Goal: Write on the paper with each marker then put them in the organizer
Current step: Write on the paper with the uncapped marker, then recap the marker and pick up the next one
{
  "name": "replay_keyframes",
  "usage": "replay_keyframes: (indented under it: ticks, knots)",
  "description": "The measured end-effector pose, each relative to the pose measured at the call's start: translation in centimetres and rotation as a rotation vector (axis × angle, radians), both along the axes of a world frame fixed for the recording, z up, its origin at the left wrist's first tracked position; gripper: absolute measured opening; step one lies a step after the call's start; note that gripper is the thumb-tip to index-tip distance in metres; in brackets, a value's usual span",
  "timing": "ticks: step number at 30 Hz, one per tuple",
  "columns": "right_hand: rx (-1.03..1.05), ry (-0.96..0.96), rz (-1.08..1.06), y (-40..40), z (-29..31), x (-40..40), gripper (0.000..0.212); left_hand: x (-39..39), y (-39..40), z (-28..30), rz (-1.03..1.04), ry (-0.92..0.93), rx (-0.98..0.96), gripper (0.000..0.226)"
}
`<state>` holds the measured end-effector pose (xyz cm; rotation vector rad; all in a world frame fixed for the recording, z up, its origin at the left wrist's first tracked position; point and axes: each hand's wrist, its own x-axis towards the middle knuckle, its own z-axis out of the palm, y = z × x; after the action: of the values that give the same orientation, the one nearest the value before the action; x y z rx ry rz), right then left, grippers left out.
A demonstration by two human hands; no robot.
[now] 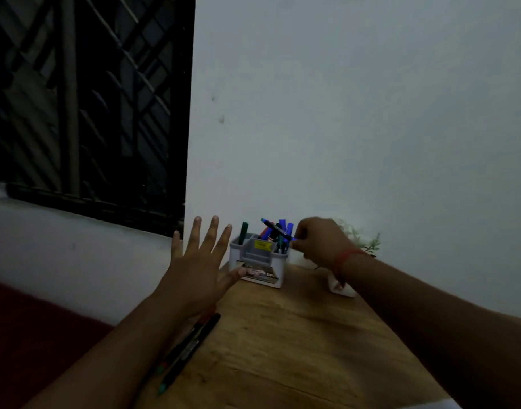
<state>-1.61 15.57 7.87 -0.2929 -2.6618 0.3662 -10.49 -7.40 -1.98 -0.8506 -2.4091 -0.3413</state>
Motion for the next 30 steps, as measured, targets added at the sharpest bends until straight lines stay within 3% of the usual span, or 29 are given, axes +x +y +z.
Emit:
replay_keyframes:
  ticks: [9,13,18,25,30]
  knots:
    - [0.277,-0.074,-0.014,-3.2,1.8,-7.5,0.023,-1.7,-1.2,-0.4,0.026,-0.109,-0.055,0.092]
    - [0.296,-0.081,-0.002,-4.1,1.8,-9.2,0.016,-2.1,-1.6,-0.7,0.006,-0.204,-0.121,0.091]
    - [0.223,-0.038,0.047,-5.1,1.8,-9.9,0.027,-2.8,-2.2,-0.7,-0.024,-0.262,-0.167,0.104]
    - [0.091,0.126,0.038,-4.8,0.7,-9.5,0.042,-2.1,-2.7,-0.1,-0.055,-0.299,-0.203,0.097]
    - [0.093,0.354,0.045,-5.0,-1.0,-6.3,0.038,-1.9,-3.5,0.1,-0.168,-0.393,-0.242,0.090]
